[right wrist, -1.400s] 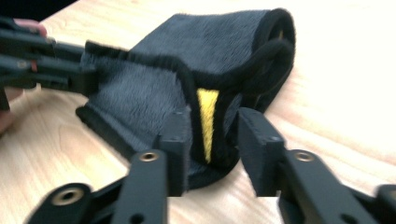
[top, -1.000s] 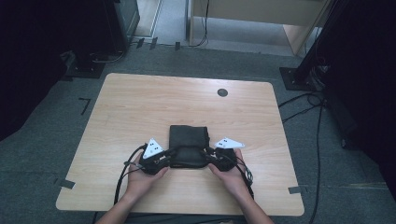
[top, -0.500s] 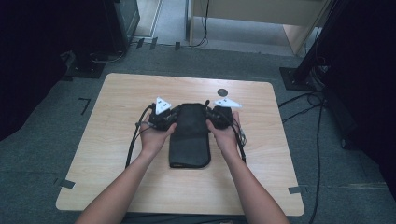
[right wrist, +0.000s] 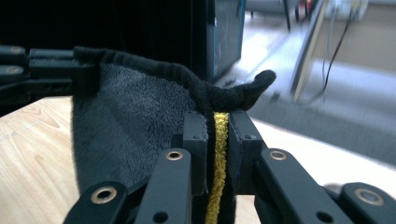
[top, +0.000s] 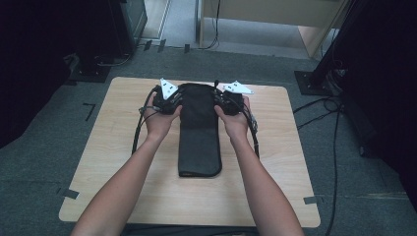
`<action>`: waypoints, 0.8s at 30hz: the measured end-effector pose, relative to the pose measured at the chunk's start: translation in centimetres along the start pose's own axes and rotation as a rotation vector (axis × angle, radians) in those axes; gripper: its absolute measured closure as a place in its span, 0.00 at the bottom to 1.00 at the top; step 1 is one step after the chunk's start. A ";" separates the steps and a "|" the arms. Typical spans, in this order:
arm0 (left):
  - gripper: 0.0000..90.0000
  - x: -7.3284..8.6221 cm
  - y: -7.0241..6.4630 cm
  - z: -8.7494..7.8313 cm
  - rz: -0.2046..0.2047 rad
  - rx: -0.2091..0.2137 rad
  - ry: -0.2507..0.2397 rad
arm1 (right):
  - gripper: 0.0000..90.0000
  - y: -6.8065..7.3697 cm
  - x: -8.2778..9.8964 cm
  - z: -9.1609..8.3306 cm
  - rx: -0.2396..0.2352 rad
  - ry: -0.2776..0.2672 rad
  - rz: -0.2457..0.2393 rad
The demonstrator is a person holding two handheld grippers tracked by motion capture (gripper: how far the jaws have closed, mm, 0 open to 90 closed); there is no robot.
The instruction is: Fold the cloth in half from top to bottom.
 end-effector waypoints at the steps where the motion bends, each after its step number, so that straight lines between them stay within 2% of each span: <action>1: 0.90 0.3 -0.1 -0.1 -0.009 0.010 0.004 | 0.87 0.1 0.3 0.0 -0.001 -0.001 -0.008; 3: 0.90 1.3 -0.7 -0.3 -0.001 0.032 0.015 | 0.87 0.2 1.2 -0.1 0.017 0.016 -0.025; 5: 0.90 2.5 -1.3 -0.6 0.012 0.052 0.025 | 0.87 0.4 2.4 -0.4 -0.002 0.039 -0.021; 7: 0.91 3.9 -1.9 -1.7 -0.013 0.092 0.031 | 0.87 0.7 3.6 -1.3 -0.049 0.056 -0.007; 10: 0.91 5.7 -3.2 -3.7 -0.081 0.164 0.048 | 0.87 1.4 5.4 -3.2 -0.103 0.106 -0.015; 12: 0.91 6.7 -4.1 -4.7 -0.082 0.193 0.070 | 0.88 1.9 6.7 -4.7 -0.122 0.144 -0.043; 14: 0.91 7.8 -5.1 -5.8 -0.082 0.231 0.087 | 0.88 2.4 8.0 -6.1 -0.138 0.175 -0.057; 17: 0.91 9.1 -6.3 -7.2 -0.077 0.254 0.107 | 0.88 2.9 9.5 -8.1 -0.156 0.205 -0.075; 21: 0.90 10.6 -8.0 -9.2 -0.039 0.302 0.134 | 0.88 3.5 11.3 -10.5 -0.189 0.229 -0.107; 22: 0.90 11.1 -8.4 -9.7 -0.028 0.310 0.149 | 0.88 3.5 11.7 -10.9 -0.189 0.233 -0.122; 24: 0.89 12.1 -9.0 -10.2 -0.014 0.323 0.180 | 0.88 3.5 12.8 -11.8 -0.194 0.252 -0.123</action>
Point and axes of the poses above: each handheld gripper's, and its own axes: z roughly forward along the jaws, x roughly out of its underside, y roughly to its left, the point moved 4 cm from there along z, roughly forward along the jaws, and after that the axes turned 9 degrees about x, right-handed, at the moved point
